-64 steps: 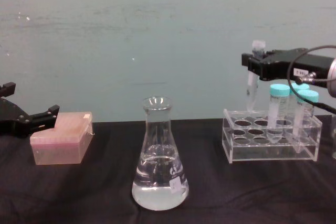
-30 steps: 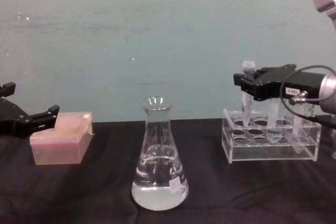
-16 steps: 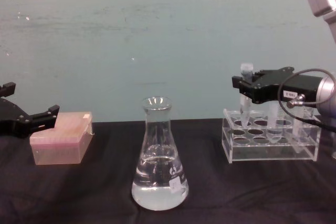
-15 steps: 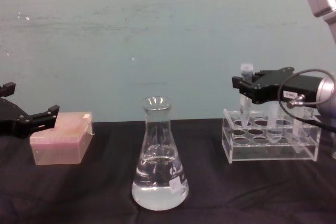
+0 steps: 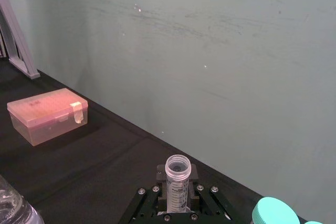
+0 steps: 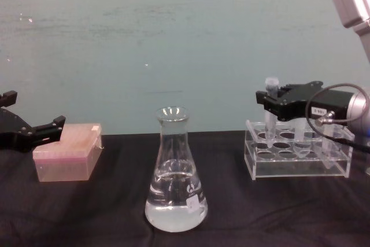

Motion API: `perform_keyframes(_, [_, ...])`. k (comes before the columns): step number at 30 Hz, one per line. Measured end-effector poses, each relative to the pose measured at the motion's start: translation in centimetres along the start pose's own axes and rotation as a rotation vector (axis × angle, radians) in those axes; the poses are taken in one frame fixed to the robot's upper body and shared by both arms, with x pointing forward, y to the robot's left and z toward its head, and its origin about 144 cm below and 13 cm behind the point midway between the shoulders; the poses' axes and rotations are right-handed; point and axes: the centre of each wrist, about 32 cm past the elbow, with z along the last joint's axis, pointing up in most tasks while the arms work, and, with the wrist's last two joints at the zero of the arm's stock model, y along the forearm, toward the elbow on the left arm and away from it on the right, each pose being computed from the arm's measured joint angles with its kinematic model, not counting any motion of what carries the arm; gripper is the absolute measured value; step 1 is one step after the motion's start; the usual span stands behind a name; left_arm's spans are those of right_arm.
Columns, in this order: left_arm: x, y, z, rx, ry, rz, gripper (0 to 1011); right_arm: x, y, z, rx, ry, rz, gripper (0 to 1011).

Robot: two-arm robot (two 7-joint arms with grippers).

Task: Pour the liquid from the test tube into the beaker using one hand.

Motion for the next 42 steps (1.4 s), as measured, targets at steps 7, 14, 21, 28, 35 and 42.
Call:
perform_keyframes(7, [0.0,0.0,0.0,0.000,0.000,0.000,1000,0.0,0.2,-0.6,-0.012,0.008,0.005,224])
perform_keyframes(14, [0.0,0.0,0.0,0.000,0.000,0.000,1000,0.1,0.3,-1.1,-0.022,0.014,0.011,224])
perform_keyframes(21, [0.0,0.0,0.0,0.000,0.000,0.000,1000,0.1,0.5,-1.5,-0.032,0.016,0.015,224])
perform_keyframes(28, [0.0,0.0,0.0,0.000,0.000,0.000,1000,0.0,0.6,-1.7,-0.037,0.015,0.018,223])
perform_keyframes(35, [0.0,0.0,0.0,0.000,0.000,0.000,1000,0.0,0.6,-1.7,-0.037,0.014,0.018,226])
perform_keyframes(42, [0.0,0.0,0.0,0.000,0.000,0.000,1000,0.0,0.5,-1.7,-0.036,0.015,0.017,446])
